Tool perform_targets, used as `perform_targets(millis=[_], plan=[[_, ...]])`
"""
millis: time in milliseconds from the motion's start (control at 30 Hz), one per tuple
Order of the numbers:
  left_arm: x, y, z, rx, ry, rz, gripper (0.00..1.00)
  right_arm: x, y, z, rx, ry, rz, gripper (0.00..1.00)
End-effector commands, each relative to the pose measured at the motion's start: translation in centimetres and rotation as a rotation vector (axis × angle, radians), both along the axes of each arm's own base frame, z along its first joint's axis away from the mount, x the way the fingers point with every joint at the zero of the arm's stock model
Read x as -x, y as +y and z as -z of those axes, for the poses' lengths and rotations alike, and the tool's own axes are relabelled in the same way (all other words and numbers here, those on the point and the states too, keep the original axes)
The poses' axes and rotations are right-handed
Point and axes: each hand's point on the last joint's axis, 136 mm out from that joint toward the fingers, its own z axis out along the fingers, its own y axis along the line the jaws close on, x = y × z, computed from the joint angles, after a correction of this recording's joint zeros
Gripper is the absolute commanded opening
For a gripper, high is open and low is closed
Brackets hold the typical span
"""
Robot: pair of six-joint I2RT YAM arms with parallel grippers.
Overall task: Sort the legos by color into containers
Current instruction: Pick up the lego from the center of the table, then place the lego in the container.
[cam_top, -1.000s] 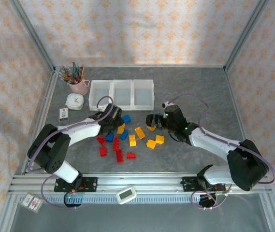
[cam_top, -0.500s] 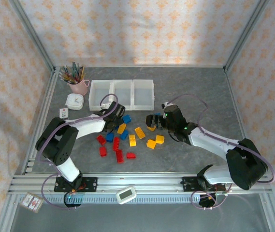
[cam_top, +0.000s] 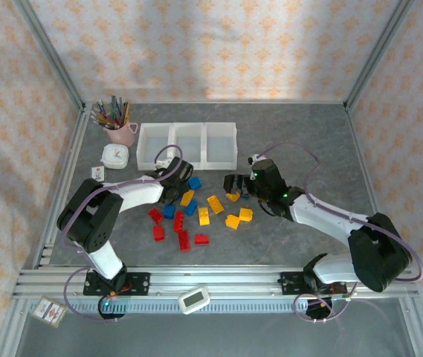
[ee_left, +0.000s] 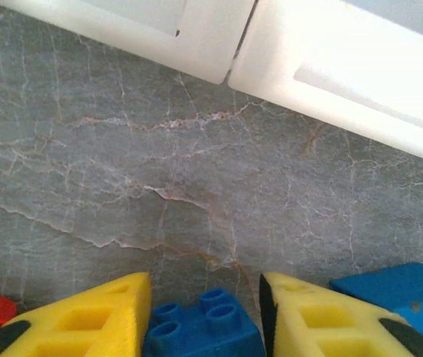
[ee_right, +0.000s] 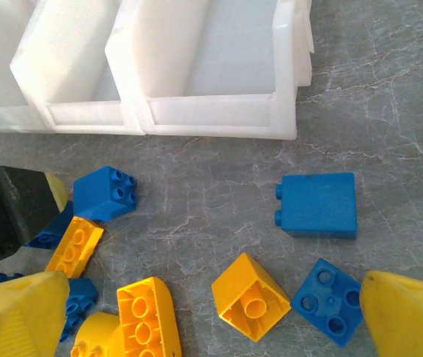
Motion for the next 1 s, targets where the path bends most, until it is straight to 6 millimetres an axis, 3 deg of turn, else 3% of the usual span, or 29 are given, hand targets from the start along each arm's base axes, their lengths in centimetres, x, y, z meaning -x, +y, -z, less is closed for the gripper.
perform_targets(millis=[0, 267, 500, 733, 967], plan=[[0.2, 0.9, -1.0, -0.035, -0.018, -0.025, 0.33, -0.6, 0.0, -1.2, 0.015, -0.033, 0.001, 1.00], [0.1, 1.9, -4.3, -0.037, -0.111, -0.058, 0.28, -0.8, 0.6, -2.4, 0.017, -0.048, -0.029, 1.00], [-0.6, 4.7, -8.2, -0.068, -0.213, -0.122, 0.28, -0.7, 2.7, -3.8, -0.058, -0.058, -0.101, 1.00], [-3.0, 7.9, -11.8, -0.069, -0.305, -0.177, 0.27, -1.5, 5.3, -4.3, -0.091, -0.062, -0.117, 1.00], [-6.5, 9.9, -13.2, -0.125, -0.346, -0.211, 0.27, -3.2, 7.3, -3.9, -0.130, -0.052, -0.106, 1.00]])
